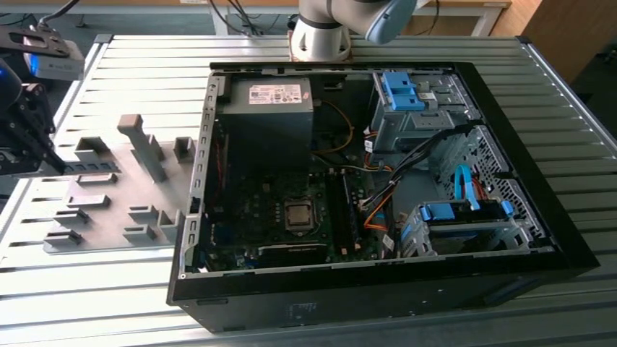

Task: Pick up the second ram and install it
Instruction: 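Pick up the second ram and move it above second insertion slot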

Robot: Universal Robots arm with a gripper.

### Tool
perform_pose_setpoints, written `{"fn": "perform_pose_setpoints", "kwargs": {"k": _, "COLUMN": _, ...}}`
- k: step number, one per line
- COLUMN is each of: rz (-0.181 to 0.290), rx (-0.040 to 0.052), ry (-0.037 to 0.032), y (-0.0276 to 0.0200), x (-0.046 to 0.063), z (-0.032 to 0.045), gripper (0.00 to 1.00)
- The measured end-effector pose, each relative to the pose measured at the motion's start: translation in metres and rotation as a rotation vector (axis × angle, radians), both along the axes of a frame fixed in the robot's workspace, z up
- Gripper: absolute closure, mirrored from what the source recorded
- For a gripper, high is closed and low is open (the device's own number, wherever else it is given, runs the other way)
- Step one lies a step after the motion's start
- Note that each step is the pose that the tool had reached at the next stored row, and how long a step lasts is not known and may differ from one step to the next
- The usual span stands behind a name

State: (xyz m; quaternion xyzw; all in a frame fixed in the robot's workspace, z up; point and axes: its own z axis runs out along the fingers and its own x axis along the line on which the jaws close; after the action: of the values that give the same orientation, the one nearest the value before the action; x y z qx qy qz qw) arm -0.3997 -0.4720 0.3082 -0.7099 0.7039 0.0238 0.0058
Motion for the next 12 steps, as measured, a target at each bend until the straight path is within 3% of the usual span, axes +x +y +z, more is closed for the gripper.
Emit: {"fn": "perform_pose_setpoints", "kwargs": {"k": 12, "rz": 0.000, "rx": -0.0010, "ry": 0.0000, "y": 0.0000, "x": 0.000, "z": 0.0241, "gripper": 0.86}}
